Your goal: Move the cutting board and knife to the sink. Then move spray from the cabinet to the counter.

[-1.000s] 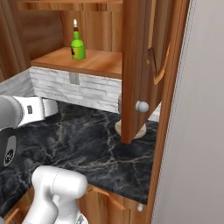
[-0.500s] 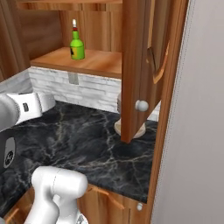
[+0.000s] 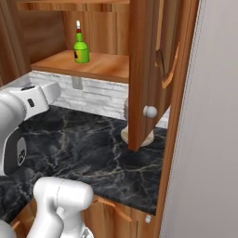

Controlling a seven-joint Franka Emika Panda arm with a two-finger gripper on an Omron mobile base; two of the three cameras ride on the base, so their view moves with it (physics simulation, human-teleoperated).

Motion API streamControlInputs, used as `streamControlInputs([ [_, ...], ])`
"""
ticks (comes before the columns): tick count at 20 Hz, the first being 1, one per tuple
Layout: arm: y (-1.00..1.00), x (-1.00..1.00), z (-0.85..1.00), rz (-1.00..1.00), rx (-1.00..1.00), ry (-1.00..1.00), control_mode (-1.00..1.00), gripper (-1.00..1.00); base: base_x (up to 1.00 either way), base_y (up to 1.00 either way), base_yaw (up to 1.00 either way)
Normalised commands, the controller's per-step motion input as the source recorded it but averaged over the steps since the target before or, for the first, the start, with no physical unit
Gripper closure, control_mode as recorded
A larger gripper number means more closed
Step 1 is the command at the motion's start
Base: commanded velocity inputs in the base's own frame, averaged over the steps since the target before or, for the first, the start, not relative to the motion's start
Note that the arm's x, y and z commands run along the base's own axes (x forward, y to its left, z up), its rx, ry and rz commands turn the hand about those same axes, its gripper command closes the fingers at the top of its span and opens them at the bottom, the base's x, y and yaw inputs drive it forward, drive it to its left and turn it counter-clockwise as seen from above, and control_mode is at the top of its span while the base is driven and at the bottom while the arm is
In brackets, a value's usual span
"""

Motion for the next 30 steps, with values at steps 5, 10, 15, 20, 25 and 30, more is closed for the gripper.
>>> streamControlInputs([
  [5, 0.00, 0.38, 0.32, 0.00, 0.06, -0.01, -1.00, -1.00, 0.00, 0.00, 0.00],
  [10, 0.00, 0.48, 0.24, 0.00, 0.05, 0.00, -1.00, -1.00, 0.00, 0.00, 0.00],
  [15, 0.01, 0.49, 0.11, 0.00, 0.00, 0.00, -1.00, -1.00, 0.00, 0.00, 0.00],
  [20, 0.01, 0.44, 0.01, 0.00, 0.00, 0.00, -1.00, -1.00, 0.00, 0.00, 0.00],
  [25, 0.04, 0.41, 0.05, 0.00, 0.00, 0.00, -1.00, -1.00, 0.00, 0.00, 0.00],
  [30, 0.10, 0.31, 0.16, 0.00, 0.01, 0.00, -1.00, -1.00, 0.00, 0.00, 0.00],
])
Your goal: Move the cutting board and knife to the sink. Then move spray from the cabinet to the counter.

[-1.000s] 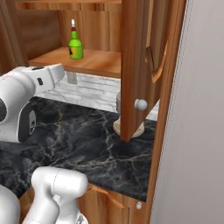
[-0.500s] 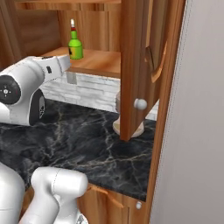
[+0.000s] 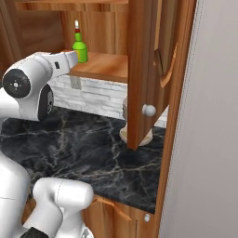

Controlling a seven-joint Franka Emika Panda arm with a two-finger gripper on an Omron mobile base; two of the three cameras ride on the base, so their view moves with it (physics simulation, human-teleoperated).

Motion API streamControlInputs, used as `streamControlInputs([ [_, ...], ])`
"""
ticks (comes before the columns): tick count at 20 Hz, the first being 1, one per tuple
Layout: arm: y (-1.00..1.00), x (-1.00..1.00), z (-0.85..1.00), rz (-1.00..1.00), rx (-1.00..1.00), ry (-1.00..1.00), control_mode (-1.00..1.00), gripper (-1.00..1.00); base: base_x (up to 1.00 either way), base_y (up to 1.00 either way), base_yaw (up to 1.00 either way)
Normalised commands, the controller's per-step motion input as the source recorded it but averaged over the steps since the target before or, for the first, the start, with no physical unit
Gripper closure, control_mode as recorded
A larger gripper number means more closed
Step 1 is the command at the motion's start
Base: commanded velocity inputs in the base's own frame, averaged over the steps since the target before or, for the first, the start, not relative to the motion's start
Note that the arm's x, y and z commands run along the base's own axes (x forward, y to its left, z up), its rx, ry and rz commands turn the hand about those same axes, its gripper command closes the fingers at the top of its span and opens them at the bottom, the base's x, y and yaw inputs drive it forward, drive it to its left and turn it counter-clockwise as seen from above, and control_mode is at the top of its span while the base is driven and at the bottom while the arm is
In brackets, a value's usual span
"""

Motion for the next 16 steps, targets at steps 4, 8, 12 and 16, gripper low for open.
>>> streamControlInputs([
  [4, 0.15, 0.25, 0.18, 0.00, 0.01, 0.00, -1.00, -1.00, 0.00, 0.00, 0.00],
  [8, 0.09, 0.36, 0.12, 0.00, 0.02, 0.00, -1.00, -1.00, 0.00, 0.00, 0.00],
  [12, 0.00, 0.34, 0.02, 0.00, 0.01, 0.02, -1.00, -1.00, 0.00, 0.00, 0.00],
  [16, 0.00, 0.39, 0.00, 0.00, 0.00, 0.07, -1.00, -1.00, 0.00, 0.00, 0.00],
])
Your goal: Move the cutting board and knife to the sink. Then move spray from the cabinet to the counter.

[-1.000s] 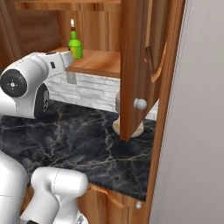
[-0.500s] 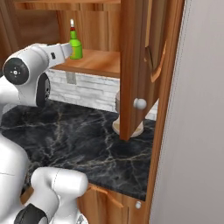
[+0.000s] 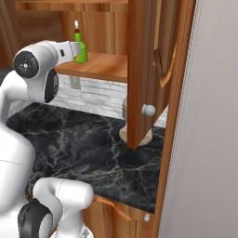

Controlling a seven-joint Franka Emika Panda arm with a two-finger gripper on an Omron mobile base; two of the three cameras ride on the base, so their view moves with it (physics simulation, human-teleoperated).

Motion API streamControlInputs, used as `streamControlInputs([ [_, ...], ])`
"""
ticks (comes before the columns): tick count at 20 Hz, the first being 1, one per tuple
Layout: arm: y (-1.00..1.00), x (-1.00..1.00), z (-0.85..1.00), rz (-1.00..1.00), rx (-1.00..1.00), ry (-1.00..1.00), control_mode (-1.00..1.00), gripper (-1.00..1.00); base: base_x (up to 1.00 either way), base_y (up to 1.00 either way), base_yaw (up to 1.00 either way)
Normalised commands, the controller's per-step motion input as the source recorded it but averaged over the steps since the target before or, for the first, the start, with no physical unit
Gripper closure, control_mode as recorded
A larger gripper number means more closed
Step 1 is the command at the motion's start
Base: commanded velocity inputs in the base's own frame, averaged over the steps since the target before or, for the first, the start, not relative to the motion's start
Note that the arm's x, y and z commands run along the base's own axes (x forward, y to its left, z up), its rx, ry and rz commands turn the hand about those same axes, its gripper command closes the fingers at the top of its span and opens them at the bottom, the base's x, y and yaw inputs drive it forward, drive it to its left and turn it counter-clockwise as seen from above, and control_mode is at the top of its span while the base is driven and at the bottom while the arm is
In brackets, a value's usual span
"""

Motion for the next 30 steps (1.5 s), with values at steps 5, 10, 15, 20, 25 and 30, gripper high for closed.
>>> streamControlInputs([
  [5, 0.00, 0.33, 0.00, 0.00, 0.00, 0.06, -1.00, -1.00, 0.00, 0.00, 0.00],
  [10, 0.03, 0.24, 0.01, 0.00, 0.00, 0.03, -1.00, -1.00, 0.00, 0.00, 0.00],
  [15, 0.07, 0.30, 0.00, 0.00, 0.00, 0.00, -1.00, -1.00, 0.00, 0.00, 0.00],
  [20, 0.03, 0.28, 0.00, 0.00, 0.00, 0.00, -1.00, -1.00, 0.00, 0.00, 0.00],
  [25, 0.09, 0.28, 0.00, 0.00, 0.00, 0.00, -1.00, -1.00, 0.00, 0.00, 0.00],
  [30, 0.08, 0.19, 0.00, 0.00, 0.00, 0.00, -1.00, -1.00, 0.00, 0.00, 0.00],
])
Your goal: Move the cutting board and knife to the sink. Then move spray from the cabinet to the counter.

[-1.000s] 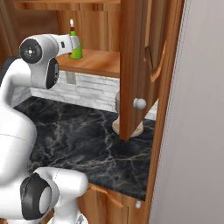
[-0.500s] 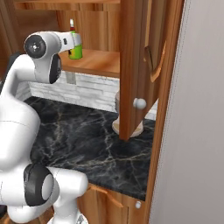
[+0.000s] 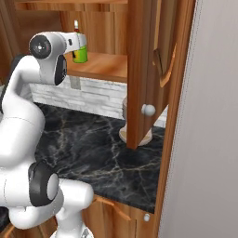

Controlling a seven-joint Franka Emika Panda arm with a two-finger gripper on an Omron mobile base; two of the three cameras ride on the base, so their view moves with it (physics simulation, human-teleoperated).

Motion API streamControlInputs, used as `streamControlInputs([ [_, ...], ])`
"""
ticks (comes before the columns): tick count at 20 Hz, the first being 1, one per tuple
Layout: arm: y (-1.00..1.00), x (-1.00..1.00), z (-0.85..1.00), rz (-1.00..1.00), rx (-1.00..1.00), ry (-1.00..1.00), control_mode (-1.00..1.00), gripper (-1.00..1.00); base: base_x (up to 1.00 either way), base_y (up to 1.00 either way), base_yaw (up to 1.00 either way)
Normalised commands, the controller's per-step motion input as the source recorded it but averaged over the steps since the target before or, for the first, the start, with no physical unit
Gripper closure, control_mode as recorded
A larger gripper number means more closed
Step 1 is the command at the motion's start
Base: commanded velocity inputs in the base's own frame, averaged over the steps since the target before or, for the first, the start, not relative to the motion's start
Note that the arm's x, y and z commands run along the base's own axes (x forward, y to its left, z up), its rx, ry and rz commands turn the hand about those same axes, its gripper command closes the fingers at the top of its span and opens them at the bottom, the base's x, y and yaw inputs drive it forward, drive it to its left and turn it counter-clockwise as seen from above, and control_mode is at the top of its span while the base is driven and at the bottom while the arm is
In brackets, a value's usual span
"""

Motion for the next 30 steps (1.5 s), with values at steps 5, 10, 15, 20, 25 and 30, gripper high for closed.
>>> streamControlInputs([
  [5, 0.01, 0.11, 0.00, 0.00, 0.00, 0.00, -1.00, -1.00, 0.00, 0.00, 0.00],
  [10, 0.01, 0.05, 0.00, 0.00, 0.00, 0.00, -1.00, -1.00, 0.00, 0.00, 0.00],
  [15, 0.03, 0.11, 0.00, 0.00, 0.00, 0.00, -1.00, -1.00, 0.00, 0.00, 0.00],
  [20, 0.11, 0.49, 0.00, 0.00, 0.00, 0.00, -1.00, -1.00, 0.00, 0.00, 0.00],
  [25, 0.06, 0.43, 0.00, 0.00, 0.00, 0.00, -1.00, -1.00, 0.00, 0.00, 0.00],
  [30, 0.01, 0.13, 0.00, 0.00, 0.00, 0.00, -1.00, -1.00, 0.00, 0.00, 0.00],
])
